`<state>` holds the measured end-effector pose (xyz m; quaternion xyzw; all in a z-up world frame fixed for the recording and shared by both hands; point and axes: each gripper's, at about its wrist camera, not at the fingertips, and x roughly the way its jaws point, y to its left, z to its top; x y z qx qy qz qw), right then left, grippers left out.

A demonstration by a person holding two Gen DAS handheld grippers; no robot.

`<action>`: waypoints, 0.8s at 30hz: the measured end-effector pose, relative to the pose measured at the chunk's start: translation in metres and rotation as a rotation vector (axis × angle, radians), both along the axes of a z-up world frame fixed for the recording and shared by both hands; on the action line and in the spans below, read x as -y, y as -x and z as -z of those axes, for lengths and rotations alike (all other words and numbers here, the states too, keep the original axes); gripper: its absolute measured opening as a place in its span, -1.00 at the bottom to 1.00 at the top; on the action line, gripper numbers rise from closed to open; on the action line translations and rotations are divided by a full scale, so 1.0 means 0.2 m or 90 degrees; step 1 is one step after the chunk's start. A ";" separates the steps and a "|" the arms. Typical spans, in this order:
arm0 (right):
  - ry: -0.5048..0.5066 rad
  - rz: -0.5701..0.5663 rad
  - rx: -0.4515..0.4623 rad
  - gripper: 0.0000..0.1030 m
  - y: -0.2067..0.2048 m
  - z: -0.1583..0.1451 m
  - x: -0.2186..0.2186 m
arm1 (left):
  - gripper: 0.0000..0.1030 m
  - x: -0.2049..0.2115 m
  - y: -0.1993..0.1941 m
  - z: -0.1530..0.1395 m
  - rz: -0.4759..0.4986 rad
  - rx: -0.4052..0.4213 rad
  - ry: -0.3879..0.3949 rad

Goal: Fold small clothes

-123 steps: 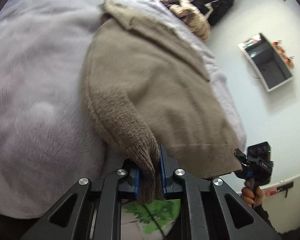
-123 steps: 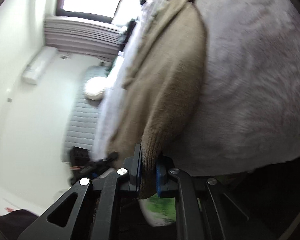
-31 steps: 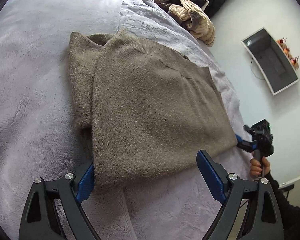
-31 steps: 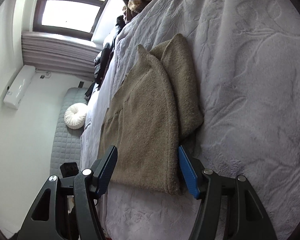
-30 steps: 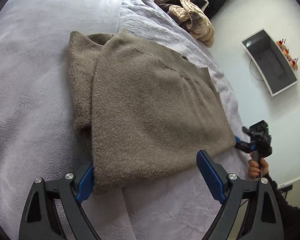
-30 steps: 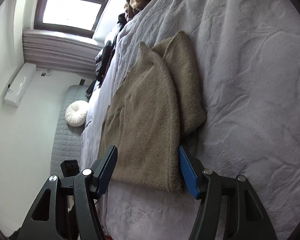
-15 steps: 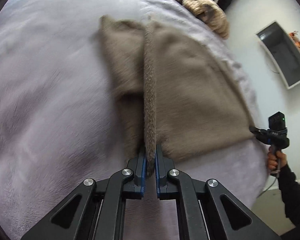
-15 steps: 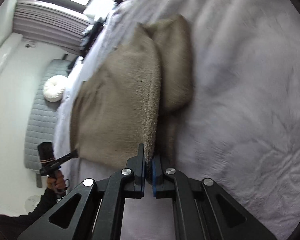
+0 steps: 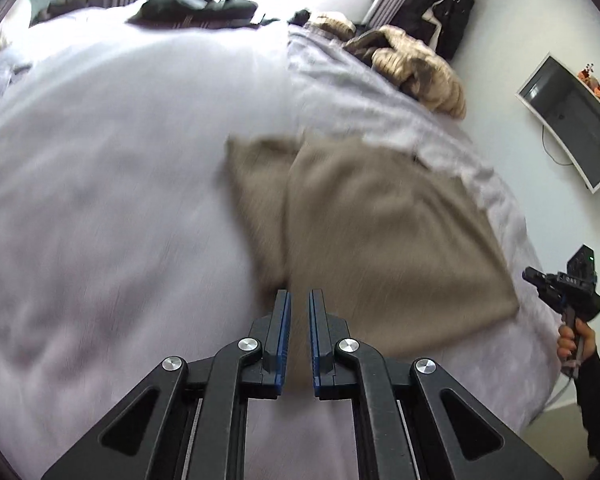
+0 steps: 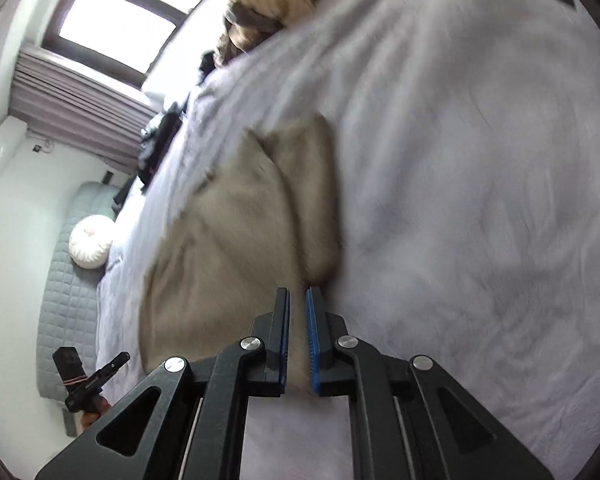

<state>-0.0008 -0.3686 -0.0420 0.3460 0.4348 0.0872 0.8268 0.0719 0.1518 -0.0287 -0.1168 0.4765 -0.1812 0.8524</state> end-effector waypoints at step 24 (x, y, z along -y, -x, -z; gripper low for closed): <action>0.015 -0.035 -0.048 -0.72 -0.22 0.15 -0.26 | -0.82 0.09 -0.28 0.14 -0.039 -0.050 0.003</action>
